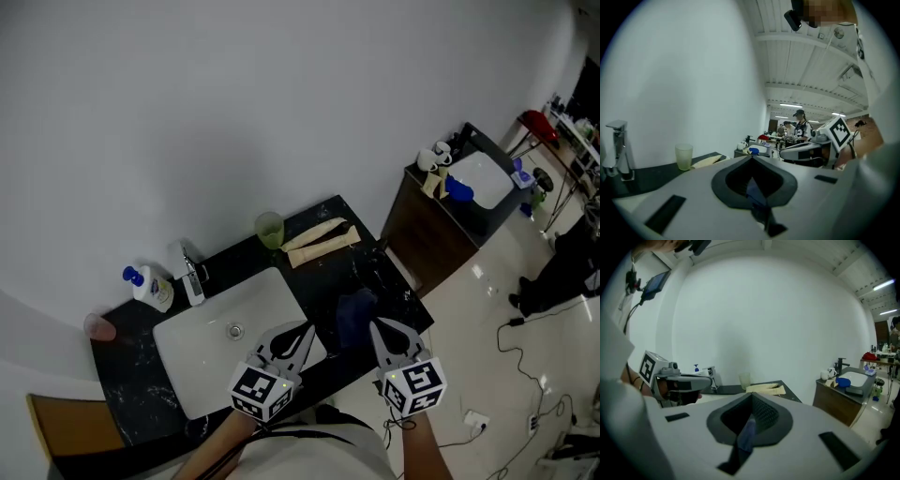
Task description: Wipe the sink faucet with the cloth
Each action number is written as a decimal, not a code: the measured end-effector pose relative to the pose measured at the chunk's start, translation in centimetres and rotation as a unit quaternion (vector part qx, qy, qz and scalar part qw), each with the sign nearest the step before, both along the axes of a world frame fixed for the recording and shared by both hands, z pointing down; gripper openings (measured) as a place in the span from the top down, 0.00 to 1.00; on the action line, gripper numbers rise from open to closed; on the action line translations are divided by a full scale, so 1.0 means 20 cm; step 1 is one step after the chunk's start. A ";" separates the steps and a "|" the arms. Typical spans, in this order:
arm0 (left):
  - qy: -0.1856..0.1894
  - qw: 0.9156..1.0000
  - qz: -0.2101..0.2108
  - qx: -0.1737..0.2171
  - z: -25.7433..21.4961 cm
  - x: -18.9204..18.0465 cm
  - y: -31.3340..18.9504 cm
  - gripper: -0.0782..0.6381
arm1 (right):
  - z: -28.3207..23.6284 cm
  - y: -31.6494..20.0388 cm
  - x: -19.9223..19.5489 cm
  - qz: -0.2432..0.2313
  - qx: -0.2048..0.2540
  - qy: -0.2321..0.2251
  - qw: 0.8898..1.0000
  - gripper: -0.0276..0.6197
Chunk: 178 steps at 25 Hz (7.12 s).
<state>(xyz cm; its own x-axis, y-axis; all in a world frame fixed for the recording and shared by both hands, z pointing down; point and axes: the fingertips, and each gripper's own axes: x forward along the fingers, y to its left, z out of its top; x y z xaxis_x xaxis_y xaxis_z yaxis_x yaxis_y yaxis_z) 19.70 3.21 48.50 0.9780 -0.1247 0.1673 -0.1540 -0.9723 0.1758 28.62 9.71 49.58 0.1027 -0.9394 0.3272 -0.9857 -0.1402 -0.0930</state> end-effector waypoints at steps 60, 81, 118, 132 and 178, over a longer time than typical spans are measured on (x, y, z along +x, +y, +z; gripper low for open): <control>0.003 0.934 -0.356 0.021 -0.17 -1.35 -0.63 0.89 | -0.10 -1.95 -1.28 -0.476 -0.132 0.125 0.861 0.76; 0.000 0.933 -0.360 0.016 -0.19 -1.33 -0.63 0.89 | -0.13 -2.05 -1.21 -0.459 -0.115 0.146 0.868 0.76; 0.015 0.936 -0.352 0.012 -0.17 -1.34 -0.64 0.89 | -0.16 -2.00 -1.16 -0.477 -0.082 0.111 0.868 0.76; 0.018 0.936 -0.351 0.014 -0.18 -1.31 -0.66 0.89 | -0.10 -1.96 -1.25 -0.530 -0.115 0.086 0.836 0.76; 0.000 0.938 -0.347 0.011 -0.15 -1.31 -0.65 0.89 | 0.18 -1.39 -1.34 -0.609 -0.201 0.099 0.761 0.76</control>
<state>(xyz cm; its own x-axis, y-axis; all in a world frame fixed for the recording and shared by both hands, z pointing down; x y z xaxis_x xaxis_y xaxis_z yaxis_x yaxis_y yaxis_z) -6.54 -9.70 45.58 0.6605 -0.7343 0.1569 -0.7507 -0.6419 0.1564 1.86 -18.11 53.10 -0.6794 -0.2041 0.7048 -0.3959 0.9107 -0.1180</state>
